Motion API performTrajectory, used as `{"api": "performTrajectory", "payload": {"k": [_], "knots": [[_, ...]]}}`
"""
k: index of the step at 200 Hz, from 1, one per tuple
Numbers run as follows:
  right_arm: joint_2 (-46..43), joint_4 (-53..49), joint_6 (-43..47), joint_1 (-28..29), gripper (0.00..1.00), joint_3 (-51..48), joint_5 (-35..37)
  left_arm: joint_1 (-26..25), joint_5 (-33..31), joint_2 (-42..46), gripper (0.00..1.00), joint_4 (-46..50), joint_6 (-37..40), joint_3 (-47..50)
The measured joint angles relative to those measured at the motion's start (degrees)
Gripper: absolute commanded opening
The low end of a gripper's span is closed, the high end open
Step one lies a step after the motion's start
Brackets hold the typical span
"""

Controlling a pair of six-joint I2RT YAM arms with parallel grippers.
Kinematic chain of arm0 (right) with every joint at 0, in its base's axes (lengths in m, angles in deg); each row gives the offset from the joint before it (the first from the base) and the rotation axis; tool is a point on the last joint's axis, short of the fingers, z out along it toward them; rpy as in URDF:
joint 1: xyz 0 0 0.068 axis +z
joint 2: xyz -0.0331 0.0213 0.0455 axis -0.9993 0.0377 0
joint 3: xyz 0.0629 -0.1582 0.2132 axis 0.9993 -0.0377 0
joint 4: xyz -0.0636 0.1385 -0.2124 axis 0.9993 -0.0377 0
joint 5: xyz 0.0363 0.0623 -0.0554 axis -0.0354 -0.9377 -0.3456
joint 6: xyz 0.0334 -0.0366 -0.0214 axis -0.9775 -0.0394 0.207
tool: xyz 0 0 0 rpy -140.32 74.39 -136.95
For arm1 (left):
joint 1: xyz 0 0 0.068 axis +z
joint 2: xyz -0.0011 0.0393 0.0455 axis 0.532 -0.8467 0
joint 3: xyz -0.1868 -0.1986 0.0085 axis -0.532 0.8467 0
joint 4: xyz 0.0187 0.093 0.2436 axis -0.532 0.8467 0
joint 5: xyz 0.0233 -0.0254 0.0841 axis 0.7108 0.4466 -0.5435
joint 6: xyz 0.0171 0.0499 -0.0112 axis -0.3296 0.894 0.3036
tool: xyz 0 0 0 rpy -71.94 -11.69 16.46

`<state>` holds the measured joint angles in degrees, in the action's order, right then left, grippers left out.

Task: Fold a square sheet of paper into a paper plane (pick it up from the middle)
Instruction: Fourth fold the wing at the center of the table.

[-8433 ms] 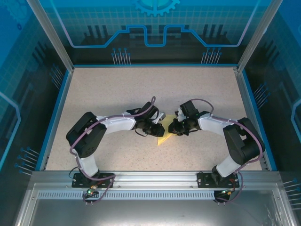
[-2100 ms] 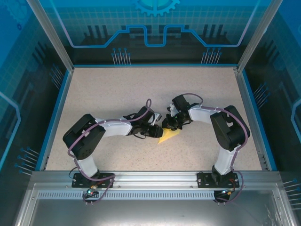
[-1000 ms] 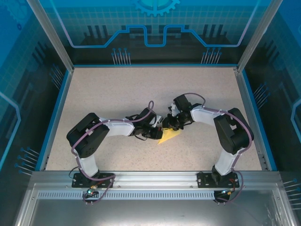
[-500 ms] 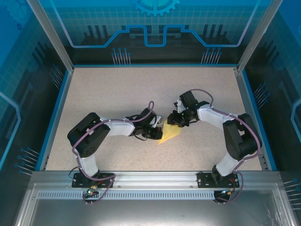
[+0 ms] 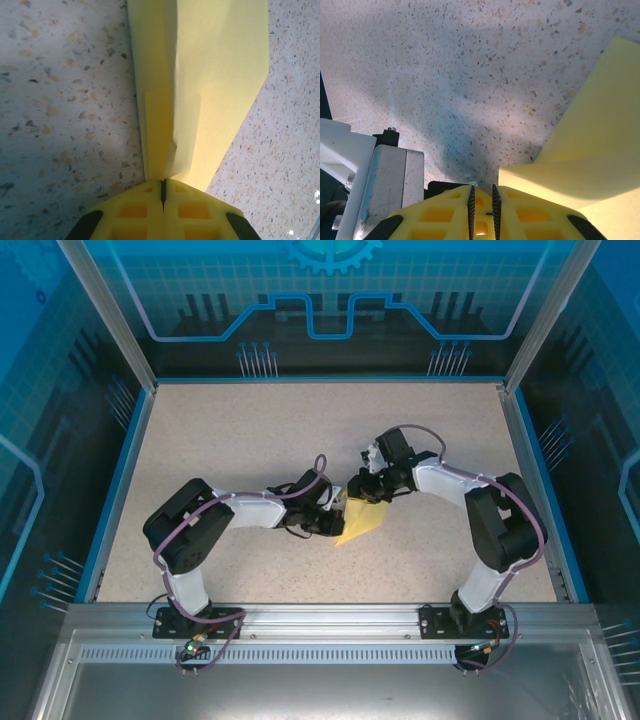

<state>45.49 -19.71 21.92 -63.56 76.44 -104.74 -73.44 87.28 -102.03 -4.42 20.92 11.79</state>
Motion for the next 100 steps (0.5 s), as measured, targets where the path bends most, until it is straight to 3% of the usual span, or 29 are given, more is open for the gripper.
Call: {"api": "performTrajectory", "payload": {"k": [100], "knots": [[6.62,0.90,-0.17,0.13,0.15,2.32,2.73,-0.13,0.44,-0.13,0.01,-0.28,0.63,0.00]]}}
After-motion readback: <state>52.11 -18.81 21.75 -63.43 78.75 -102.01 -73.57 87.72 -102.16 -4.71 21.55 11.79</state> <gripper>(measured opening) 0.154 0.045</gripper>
